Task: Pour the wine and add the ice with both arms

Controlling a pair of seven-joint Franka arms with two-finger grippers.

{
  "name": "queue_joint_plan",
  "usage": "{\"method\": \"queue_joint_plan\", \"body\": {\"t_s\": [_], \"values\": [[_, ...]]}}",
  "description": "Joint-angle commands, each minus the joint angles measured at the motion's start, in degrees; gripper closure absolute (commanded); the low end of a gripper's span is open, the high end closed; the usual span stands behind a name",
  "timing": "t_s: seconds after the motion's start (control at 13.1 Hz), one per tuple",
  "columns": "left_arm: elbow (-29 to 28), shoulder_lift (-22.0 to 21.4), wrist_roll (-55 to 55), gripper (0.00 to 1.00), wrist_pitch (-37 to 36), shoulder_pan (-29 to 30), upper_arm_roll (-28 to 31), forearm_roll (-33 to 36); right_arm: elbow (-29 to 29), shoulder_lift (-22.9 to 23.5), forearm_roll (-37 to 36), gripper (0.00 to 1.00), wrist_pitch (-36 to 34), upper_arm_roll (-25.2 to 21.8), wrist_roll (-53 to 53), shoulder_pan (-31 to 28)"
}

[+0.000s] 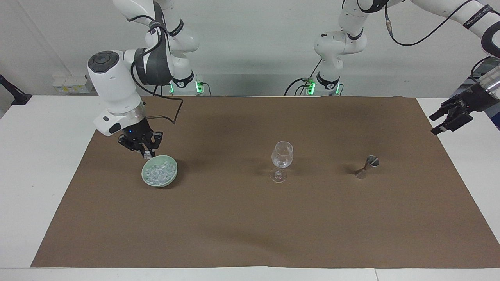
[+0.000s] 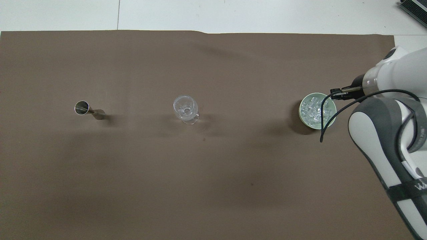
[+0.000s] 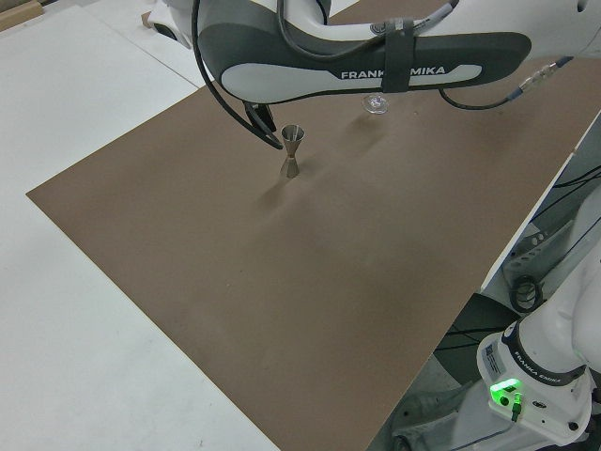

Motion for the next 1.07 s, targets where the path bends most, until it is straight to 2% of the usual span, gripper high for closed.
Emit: {"method": "queue_joint_plan", "body": {"t_s": [0.0,0.31,0.46,0.61,0.76,0.99], "values": [[0.98,-1.84,0.78,0.00,-1.66,-0.40,-1.86,4.06,-0.15,-3.13,1.14,0.92,-3.39,0.20,-1.03,-1.05],[0.98,-3.26,1.39,0.00,-1.48,-0.40,-5.55,7.14,2.48,-4.81,1.14,0.93,-8.75,0.11,-1.11,-2.28],[0.98,-4.83,4.98,0.00,-1.22,-2.85,-6.53,11.35,4.68,-4.90,1.14,0.93,-10.42,0.19,-1.11,-2.63],[0.98,-5.80,10.25,0.00,-1.48,-3.04,-8.10,12.33,5.83,-4.98,1.14,0.92,-12.45,0.11,-1.11,-2.63],[0.98,-7.56,15.70,0.00,-1.05,-2.34,-12.22,15.66,6.18,-4.98,1.23,0.92,-12.72,0.19,-1.03,-2.72],[0.89,-9.48,17.21,0.00,-2.01,-2.07,-15.13,17.25,6.45,-4.81,1.75,0.93,-12.37,0.72,-0.76,-2.46]]}}
